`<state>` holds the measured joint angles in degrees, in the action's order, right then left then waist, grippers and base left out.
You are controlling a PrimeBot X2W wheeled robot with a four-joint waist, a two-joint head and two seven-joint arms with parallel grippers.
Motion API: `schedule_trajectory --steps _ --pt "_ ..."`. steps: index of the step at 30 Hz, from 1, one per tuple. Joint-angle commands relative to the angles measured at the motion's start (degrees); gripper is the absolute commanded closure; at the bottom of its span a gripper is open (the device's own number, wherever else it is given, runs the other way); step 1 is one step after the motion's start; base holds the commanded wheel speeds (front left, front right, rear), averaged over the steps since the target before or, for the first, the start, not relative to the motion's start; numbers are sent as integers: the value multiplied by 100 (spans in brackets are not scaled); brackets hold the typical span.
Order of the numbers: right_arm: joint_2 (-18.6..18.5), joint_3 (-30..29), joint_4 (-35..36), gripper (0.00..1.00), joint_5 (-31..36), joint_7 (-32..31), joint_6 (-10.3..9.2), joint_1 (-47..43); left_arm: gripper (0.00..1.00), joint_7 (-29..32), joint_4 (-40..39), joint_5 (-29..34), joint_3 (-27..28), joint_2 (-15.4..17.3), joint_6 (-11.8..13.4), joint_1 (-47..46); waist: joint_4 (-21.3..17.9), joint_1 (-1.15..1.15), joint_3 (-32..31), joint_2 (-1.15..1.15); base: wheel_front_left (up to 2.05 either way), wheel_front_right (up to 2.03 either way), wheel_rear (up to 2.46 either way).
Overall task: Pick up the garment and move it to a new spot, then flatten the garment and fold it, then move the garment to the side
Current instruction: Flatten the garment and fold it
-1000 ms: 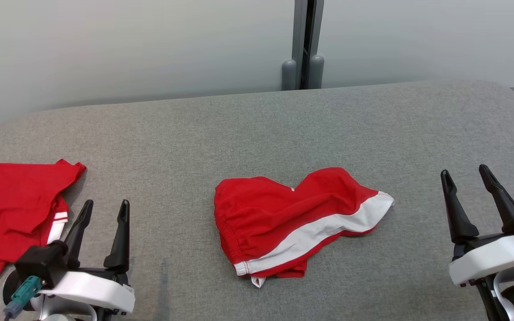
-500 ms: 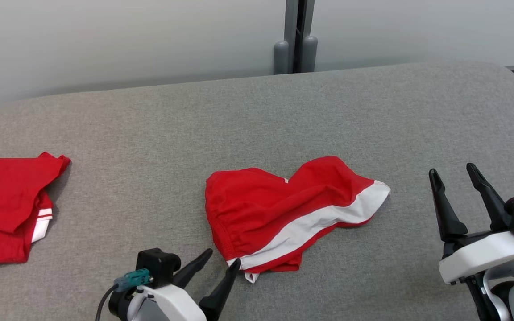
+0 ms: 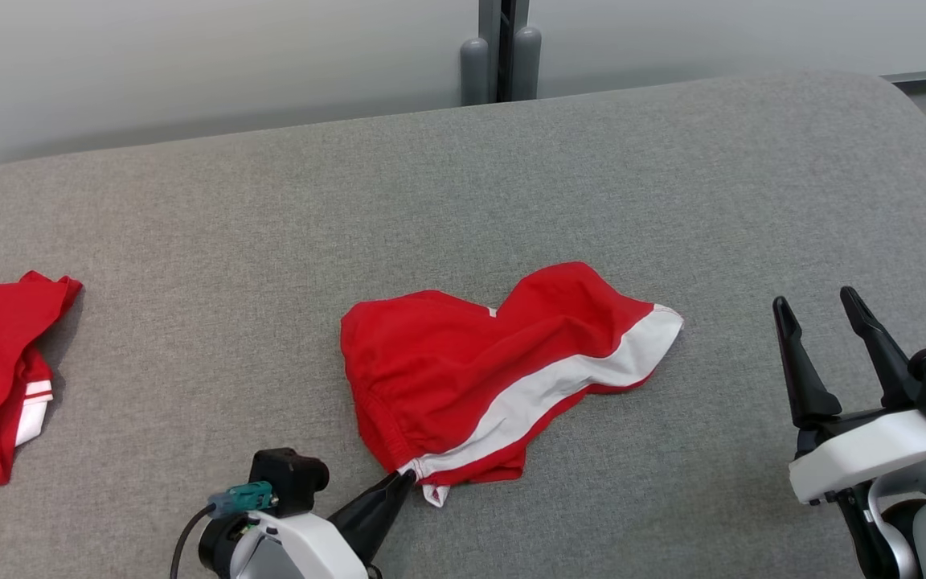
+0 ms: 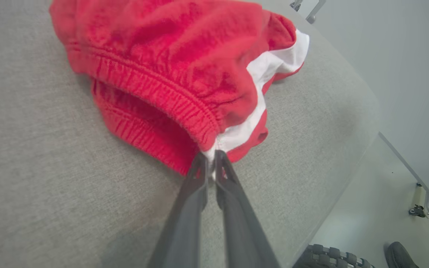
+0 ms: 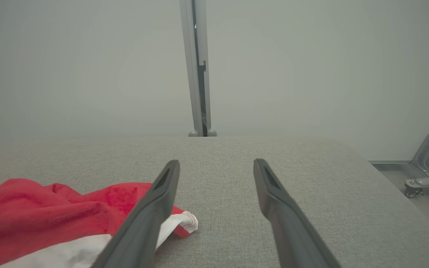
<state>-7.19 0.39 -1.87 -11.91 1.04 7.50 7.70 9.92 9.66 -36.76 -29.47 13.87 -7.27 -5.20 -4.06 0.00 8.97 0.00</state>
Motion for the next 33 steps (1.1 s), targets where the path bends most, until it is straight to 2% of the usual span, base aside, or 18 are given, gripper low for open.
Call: schedule_trajectory --steps 1,10,17,26,27,28,29,30,33 --pt "-4 -27 -17 0 -8 16 -2 66 100 -57 -27 8 11 47 -20 -117 -1 0 7 0 0 0 0" --pt "-265 97 -366 0 107 -476 -1 367 100 -379 -89 275 163 154 227 -287 72 0 143 0 0 0 0" --pt "-622 797 -1221 0 -189 -979 -2 892 100 -452 -124 345 207 213 266 -497 331 0 421 0 0 0 0" --pt "-827 1665 -2234 0 -551 -1245 -2 1539 100 -576 -83 402 157 155 238 -733 555 0 799 0 0 0 0" --pt "-822 1728 -2323 23 -607 -1258 -2 1593 100 -592 -72 406 153 149 231 -762 571 0 822 0 0 0 0" --pt "-822 1784 -2422 55 -654 -1275 -2 1641 100 -608 -57 407 147 147 229 -780 584 0 835 0 0 0 0" --pt "-832 1815 -2487 73 -690 -1257 -2 1670 100 -651 -47 419 155 148 233 -795 595 0 845 0 0 0 0" --pt "-829 1818 -2543 100 -747 -1232 -2 1683 100 -670 -36 429 161 147 245 -816 604 0 852 0 0 0 0" --pt "-881 1831 -2562 100 -875 -1131 -2 1716 100 -791 -21 465 218 189 282 -881 612 0 841 0 0 0 0"
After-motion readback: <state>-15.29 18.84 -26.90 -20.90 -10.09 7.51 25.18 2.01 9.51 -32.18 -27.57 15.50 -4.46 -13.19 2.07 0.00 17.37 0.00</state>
